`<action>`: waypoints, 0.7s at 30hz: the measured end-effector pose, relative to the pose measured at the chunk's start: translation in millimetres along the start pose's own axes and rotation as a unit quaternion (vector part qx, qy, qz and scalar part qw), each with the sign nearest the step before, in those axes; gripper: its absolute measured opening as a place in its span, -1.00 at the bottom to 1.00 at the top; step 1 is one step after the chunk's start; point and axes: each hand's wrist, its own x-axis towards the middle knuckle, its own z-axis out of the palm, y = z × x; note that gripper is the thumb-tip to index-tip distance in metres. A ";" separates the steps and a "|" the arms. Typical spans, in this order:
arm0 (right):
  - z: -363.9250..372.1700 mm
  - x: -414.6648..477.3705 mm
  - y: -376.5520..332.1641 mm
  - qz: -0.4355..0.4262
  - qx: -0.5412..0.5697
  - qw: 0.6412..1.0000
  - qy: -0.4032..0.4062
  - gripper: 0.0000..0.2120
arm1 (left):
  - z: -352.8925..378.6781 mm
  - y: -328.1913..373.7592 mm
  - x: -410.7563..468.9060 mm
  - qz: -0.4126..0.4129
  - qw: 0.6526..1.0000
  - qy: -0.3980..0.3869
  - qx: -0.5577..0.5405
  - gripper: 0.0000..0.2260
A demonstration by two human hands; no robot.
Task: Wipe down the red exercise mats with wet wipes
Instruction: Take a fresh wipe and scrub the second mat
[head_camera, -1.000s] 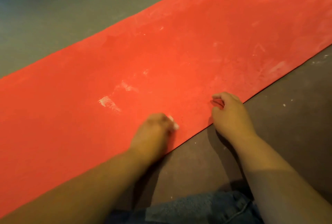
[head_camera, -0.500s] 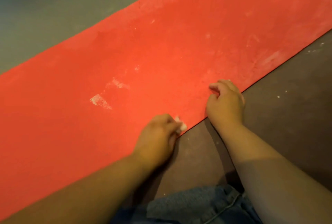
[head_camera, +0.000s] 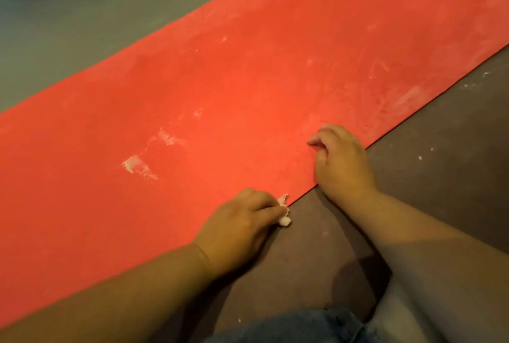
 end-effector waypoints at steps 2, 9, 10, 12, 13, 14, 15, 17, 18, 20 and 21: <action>-4.0 2.0 5.5 -0.026 -0.018 1.000 -0.002 -0.79 | -7.7 -24.8 8.2 0.009 0.999 0.006 0.034 -0.75; 1.1 1.5 2.6 -0.024 -0.049 0.998 0.009 -0.83 | -6.2 -56.6 58.7 -0.283 0.948 0.119 0.081 -0.77; 0.9 1.9 3.0 -0.026 -0.048 0.998 0.009 -0.84 | 1.1 -38.7 50.6 -0.213 0.969 0.096 0.081 -0.76; 0.9 1.8 2.7 -0.032 -0.046 0.998 0.011 -0.84 | 7.9 -7.4 26.3 -0.039 0.997 0.038 0.049 -0.75; 1.1 1.6 2.5 -0.036 -0.046 0.998 0.010 -0.85 | 3.8 -4.7 20.1 0.019 0.999 0.003 0.041 -0.74; 0.9 1.6 2.7 -0.039 -0.046 0.998 0.011 -0.85 | -1.9 -12.5 21.8 0.049 0.997 -0.015 0.050 -0.71; 0.6 1.4 3.0 -0.039 -0.043 0.998 0.012 -0.85 | -7.0 -25.2 29.9 0.044 0.997 -0.012 0.068 -0.68; 0.4 1.6 2.3 -0.037 -0.038 0.999 0.014 -0.85 | -18.7 -53.0 54.1 -0.080 0.992 0.046 0.086 -0.67; 0.4 1.8 1.9 -0.034 -0.037 0.999 0.014 -0.85 | -22.2 -68.5 67.2 -0.171 0.978 0.086 0.085 -0.71; 0.9 1.8 1.3 -0.027 -0.039 0.999 0.008 -0.83 | -20.7 -76.5 84.3 -0.308 0.937 0.151 0.067 -0.77; 1.0 2.2 1.2 -0.024 -0.041 0.999 0.004 -0.82 | -13.9 -67.7 87.1 -0.320 0.934 0.147 0.063 -0.77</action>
